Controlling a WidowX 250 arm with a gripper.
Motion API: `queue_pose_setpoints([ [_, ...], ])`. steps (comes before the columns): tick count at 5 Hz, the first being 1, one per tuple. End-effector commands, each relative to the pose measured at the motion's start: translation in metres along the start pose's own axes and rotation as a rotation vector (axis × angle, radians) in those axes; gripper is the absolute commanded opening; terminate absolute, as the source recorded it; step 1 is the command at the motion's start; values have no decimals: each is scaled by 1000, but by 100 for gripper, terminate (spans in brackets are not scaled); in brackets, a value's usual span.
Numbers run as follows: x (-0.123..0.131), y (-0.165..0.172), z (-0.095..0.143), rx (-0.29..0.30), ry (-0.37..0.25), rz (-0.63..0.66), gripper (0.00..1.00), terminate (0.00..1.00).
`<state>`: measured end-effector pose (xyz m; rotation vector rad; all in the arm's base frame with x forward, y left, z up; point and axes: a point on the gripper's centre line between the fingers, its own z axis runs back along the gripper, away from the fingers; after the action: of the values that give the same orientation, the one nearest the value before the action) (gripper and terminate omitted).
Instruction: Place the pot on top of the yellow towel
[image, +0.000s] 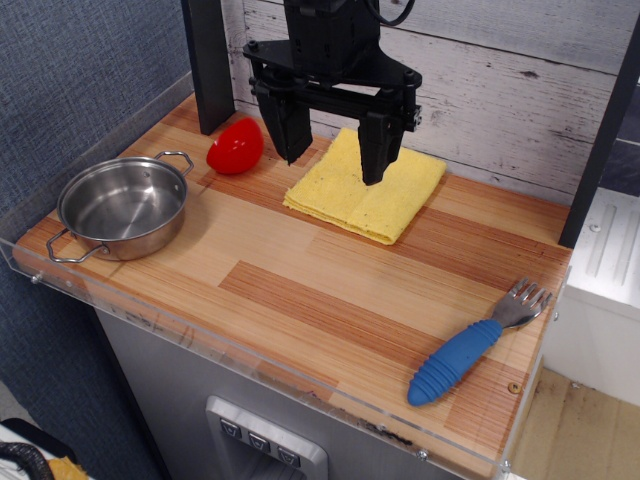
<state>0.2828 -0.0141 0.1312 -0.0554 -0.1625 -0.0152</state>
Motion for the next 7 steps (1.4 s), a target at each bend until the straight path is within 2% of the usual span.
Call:
queue_pose_setpoints([
  [1, 0, 0, 0, 0, 0, 0, 100, 0],
  [2, -9, 22, -5, 34, 16, 26, 100, 0],
  [3, -22, 56, -20, 32, 34, 92, 100, 0],
  [4, -34, 94, -27, 62, 20, 128, 100, 0],
  [5, -36, 110, -39, 102, 55, 118, 100, 0],
  [7, -34, 135, -59, 141, 55, 138, 100, 0],
])
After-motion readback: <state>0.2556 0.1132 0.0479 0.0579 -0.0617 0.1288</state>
